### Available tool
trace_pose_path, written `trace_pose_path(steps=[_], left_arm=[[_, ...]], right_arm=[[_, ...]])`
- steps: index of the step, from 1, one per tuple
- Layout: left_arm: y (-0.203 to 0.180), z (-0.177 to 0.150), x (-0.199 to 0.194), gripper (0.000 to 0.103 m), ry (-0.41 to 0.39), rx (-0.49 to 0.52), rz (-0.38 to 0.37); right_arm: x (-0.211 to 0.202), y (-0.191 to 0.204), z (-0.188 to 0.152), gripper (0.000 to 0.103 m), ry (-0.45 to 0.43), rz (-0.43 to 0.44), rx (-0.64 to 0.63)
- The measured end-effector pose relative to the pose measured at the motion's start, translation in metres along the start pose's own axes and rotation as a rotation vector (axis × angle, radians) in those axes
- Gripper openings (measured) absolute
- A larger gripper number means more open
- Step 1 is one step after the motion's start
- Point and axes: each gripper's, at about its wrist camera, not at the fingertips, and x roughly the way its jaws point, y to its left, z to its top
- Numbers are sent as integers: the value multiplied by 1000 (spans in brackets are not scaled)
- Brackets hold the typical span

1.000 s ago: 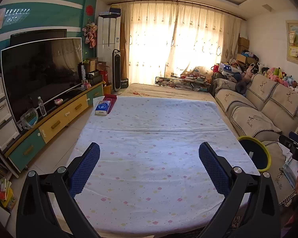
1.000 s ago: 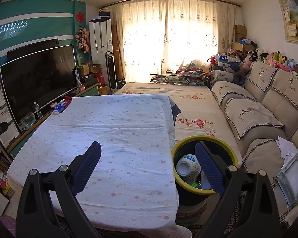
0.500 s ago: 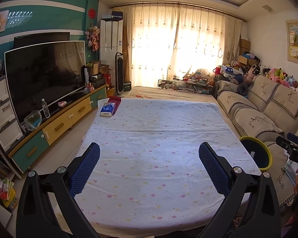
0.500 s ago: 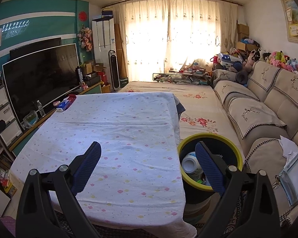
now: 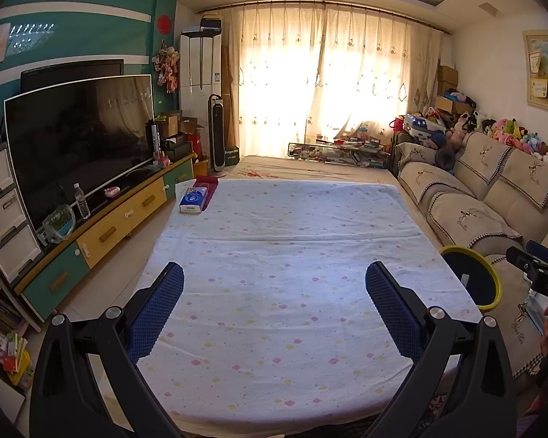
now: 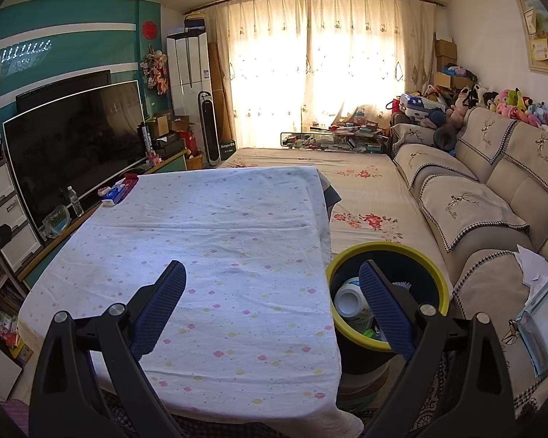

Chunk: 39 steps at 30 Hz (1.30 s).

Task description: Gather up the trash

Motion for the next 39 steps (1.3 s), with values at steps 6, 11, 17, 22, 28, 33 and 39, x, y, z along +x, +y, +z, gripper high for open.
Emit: trace_pose_path(steps=[6,11,17,22,28,33,39], left_arm=[[0,0,0,98,-5,-1,0],[0,-1,-1,98,-5,-1,0],[0,-1,-1,98,-5,0,0],[0,-2,-1,98,-4,2,1],[-1,-2,-1,98,-4,3,2],[-1,-2,-1,98,-3,3,1],[0,-2,0,98,-4,5,3]], right_arm=[[0,0,-1,91,0,-3,-2],[1,0,-1,91,3,-1,-2],[1,1,-3,91,4,2,0],[2,1,-3,91,6,2,0],[3,2,-3,91,7,3,2],[6,4,-5,91,12,6,1],[7,5,-6,91,12,6,2]])
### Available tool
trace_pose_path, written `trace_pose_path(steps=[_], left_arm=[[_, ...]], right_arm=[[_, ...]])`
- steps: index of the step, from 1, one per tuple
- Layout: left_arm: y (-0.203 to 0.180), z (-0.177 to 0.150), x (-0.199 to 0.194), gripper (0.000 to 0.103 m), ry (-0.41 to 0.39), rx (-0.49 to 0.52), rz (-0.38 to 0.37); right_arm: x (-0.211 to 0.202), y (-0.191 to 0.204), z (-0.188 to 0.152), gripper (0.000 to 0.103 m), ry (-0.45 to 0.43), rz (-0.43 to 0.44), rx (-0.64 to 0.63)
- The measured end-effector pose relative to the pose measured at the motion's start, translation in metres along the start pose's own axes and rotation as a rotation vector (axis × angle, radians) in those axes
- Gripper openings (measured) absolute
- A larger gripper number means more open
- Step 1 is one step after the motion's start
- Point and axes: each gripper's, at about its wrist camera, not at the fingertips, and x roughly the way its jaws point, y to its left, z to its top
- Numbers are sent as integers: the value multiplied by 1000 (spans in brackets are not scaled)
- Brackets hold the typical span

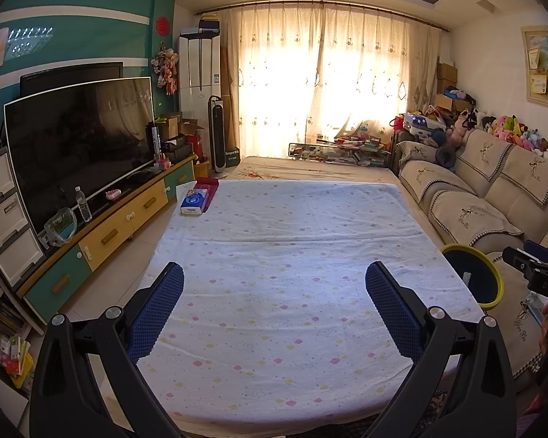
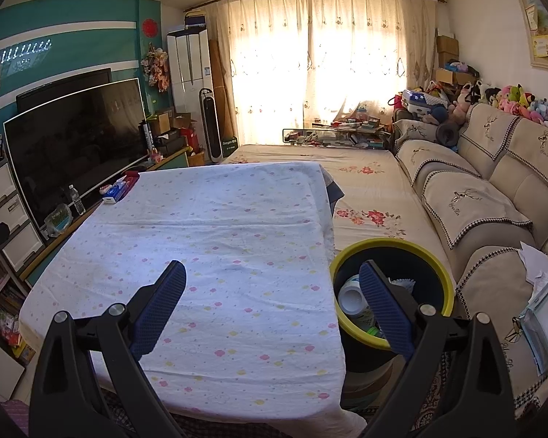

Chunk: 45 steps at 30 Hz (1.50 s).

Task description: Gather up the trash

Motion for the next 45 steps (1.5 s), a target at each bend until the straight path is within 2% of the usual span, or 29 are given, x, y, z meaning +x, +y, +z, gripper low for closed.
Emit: trace_pose_path(steps=[45], left_arm=[[-1,2,14,98,39,-4,-17]], right_arm=[[7,3,-8,91,25,9,5]])
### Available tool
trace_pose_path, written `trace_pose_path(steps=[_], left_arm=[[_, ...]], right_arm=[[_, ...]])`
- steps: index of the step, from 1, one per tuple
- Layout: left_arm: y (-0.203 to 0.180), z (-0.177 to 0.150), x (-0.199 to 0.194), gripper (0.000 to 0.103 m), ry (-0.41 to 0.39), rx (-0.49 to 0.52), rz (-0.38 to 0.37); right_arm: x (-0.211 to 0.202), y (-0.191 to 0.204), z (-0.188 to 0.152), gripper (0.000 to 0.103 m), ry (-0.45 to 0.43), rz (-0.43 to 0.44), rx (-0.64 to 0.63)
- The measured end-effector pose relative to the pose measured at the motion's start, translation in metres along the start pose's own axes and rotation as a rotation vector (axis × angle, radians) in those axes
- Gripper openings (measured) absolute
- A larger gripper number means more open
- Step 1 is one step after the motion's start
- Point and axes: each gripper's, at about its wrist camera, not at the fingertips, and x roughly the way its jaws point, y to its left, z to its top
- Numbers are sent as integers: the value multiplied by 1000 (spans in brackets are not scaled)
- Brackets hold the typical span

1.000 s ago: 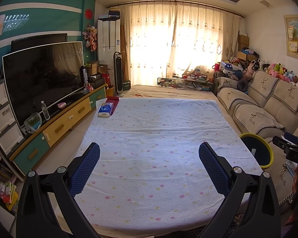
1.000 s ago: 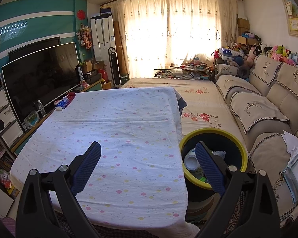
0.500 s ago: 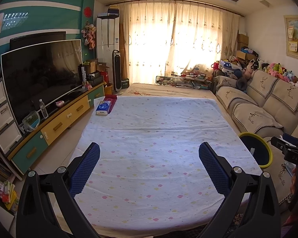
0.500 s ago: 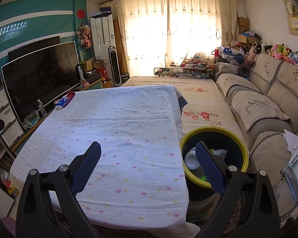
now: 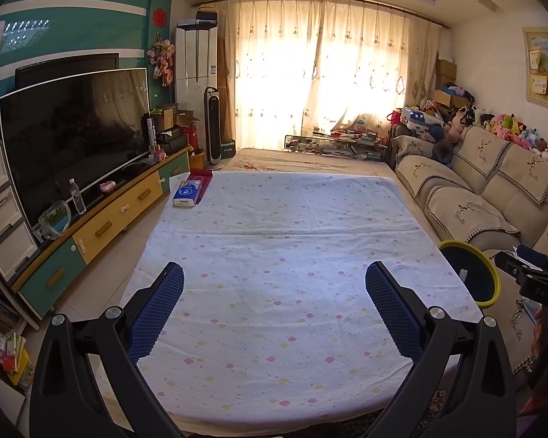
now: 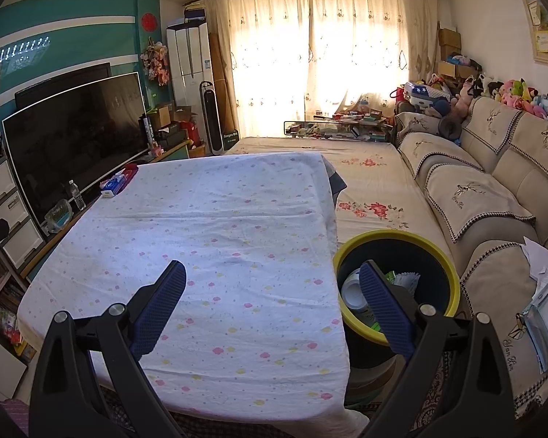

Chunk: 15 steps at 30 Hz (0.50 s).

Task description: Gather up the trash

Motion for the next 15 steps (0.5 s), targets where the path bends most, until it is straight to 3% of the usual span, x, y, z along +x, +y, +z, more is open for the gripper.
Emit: trace_pose_path(steps=[5,9,12,15], left_arm=[[-1,0,2,98,7,1,2],[-4,-2,1,98,-40,23,-13],[-4,-1,8,98,-18,13,-34],[-3,2,20,98,1,20,-4]], right_arm=[[0,-1,0,91,4,2,0],[2,-1,-2,91,9,2,2],[4,-2,-2,91,18,7,4],[7,-2,-1,91,29,7,3]])
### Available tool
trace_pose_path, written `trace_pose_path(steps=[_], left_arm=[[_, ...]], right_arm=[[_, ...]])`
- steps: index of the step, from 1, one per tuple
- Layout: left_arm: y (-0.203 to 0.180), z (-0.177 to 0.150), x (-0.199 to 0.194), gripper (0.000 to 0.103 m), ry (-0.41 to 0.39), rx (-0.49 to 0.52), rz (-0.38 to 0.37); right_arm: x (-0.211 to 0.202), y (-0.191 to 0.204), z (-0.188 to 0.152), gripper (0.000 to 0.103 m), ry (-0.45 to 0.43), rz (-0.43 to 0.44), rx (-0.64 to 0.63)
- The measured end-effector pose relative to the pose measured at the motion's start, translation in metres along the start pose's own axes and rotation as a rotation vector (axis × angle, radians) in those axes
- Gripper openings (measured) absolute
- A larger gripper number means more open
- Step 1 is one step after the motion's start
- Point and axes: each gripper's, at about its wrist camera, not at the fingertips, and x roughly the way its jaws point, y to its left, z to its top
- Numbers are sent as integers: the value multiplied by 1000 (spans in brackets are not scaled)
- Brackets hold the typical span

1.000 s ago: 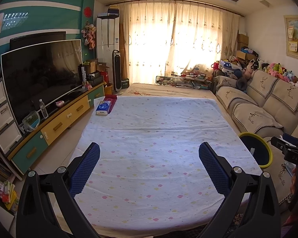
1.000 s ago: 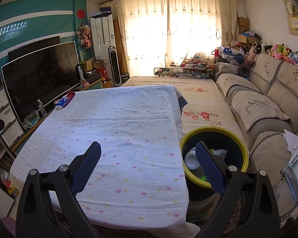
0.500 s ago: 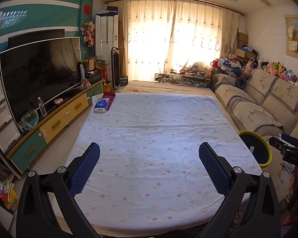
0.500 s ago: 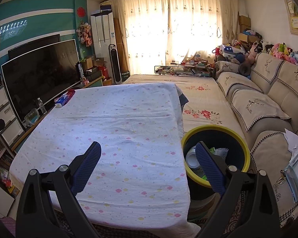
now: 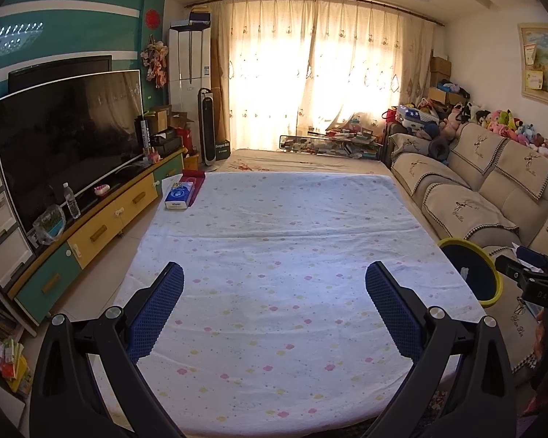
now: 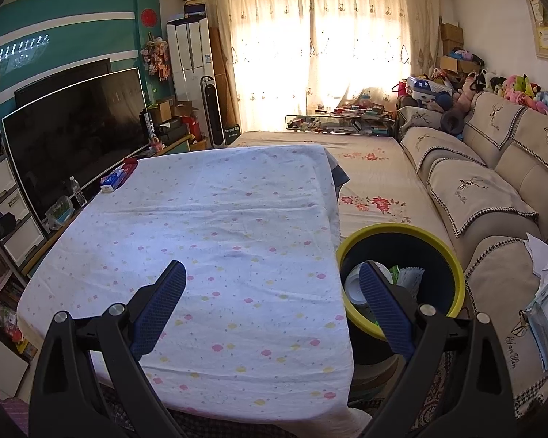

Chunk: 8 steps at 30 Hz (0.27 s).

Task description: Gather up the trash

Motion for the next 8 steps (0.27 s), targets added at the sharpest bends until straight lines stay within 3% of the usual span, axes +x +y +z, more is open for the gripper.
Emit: trace_pose_path(steps=[4,8], left_arm=[[16,9,31,98,64,-33,-3],[41,25,87,98,109,-76,0]], right_arm=[[12,-2,6,93,13,14,4],[52,-2,24,95,62,34,10]])
